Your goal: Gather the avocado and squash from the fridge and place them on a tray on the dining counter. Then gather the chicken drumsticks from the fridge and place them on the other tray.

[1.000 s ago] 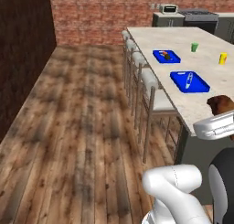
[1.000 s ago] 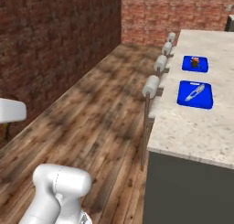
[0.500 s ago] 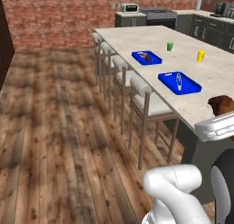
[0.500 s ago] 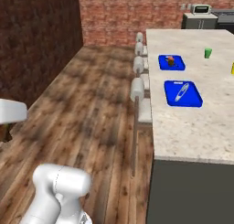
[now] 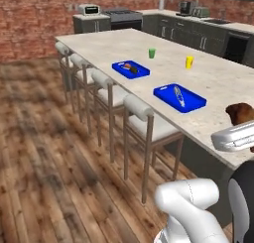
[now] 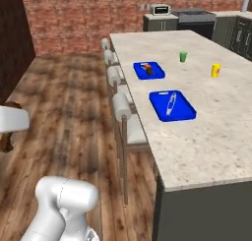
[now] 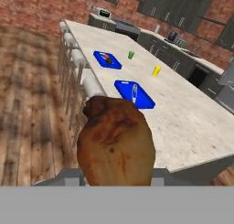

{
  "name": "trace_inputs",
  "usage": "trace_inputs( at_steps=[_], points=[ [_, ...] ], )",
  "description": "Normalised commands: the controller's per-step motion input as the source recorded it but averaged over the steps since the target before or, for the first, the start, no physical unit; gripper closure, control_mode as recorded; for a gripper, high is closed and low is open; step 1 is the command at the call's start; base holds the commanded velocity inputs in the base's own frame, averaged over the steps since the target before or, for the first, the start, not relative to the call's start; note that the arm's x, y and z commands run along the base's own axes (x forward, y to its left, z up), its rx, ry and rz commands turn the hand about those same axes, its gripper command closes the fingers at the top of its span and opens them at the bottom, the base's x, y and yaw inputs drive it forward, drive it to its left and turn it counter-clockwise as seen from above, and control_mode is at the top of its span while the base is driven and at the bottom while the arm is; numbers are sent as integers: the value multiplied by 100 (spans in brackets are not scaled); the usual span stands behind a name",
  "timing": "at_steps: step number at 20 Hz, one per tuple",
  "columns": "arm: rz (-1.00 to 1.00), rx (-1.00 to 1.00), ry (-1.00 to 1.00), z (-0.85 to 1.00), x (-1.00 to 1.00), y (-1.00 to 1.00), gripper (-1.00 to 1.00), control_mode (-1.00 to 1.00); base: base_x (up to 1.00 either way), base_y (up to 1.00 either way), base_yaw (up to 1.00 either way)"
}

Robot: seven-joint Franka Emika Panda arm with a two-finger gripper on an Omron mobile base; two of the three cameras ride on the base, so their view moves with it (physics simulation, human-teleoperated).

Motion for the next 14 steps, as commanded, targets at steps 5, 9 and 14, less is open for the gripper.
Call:
trace_inputs(
  at_steps=[5,9,14],
  points=[
    [0,0,0,0,0,0,100,100,60,56,-49],
    [0,0,0,0,0,0,100,100,60,59,-49],
    [0,0,0,0,0,0,100,100,46,64,-48]
  ],
)
